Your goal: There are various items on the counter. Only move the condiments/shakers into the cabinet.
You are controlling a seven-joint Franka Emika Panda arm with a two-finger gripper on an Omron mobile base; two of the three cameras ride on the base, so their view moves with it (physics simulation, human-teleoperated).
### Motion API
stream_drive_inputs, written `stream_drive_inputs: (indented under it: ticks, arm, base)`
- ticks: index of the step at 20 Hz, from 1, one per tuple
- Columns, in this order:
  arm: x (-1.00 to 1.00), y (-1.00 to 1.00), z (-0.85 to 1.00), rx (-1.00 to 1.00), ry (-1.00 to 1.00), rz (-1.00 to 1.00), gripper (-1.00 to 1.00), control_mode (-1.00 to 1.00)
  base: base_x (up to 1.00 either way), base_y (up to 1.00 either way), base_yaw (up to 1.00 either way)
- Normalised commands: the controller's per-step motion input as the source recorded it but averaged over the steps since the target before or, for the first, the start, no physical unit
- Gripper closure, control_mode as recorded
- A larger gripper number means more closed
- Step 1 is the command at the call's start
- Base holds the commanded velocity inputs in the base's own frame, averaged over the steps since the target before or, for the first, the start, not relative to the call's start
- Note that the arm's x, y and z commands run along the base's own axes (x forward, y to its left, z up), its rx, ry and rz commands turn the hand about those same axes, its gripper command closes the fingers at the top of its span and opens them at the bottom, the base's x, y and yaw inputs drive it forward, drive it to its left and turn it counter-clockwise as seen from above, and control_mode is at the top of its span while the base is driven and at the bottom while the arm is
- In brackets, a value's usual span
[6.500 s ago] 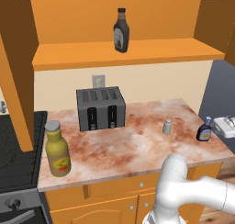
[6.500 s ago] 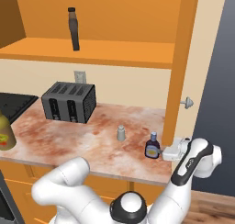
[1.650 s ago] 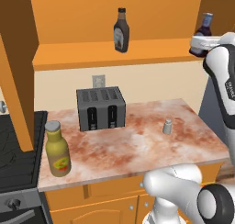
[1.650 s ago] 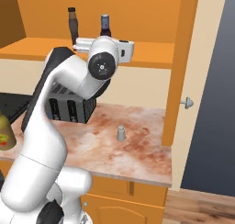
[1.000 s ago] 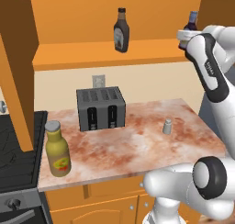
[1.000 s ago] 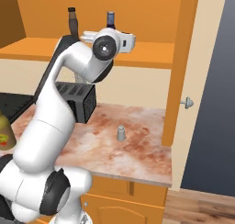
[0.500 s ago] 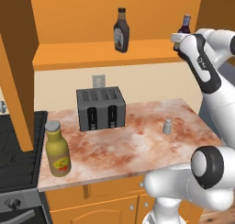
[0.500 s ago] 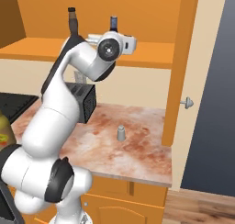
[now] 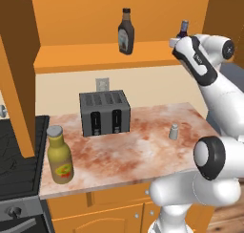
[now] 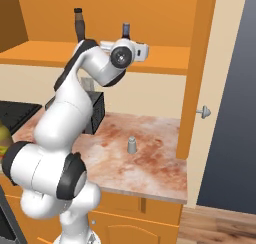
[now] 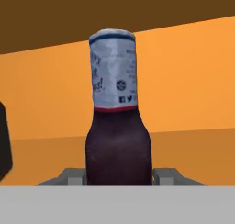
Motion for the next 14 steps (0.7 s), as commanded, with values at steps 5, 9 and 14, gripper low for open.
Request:
stream_drive_inputs:
  ticks: [5,9,14]
  arm:
    - [0.53,0.00,-0.18,0.00,0.00,0.00,1.00,-1.00]
    - [0.54,0.00,-0.19,0.00,0.00,0.00,1.00,-1.00]
    - [0.47,0.00,-0.16,0.00,0.00,0.00,1.00,-1.00]
  base:
    - [0.00,0.00,0.00]
    - [0.00,0.00,0.00]
    - [0.00,0.00,0.00]
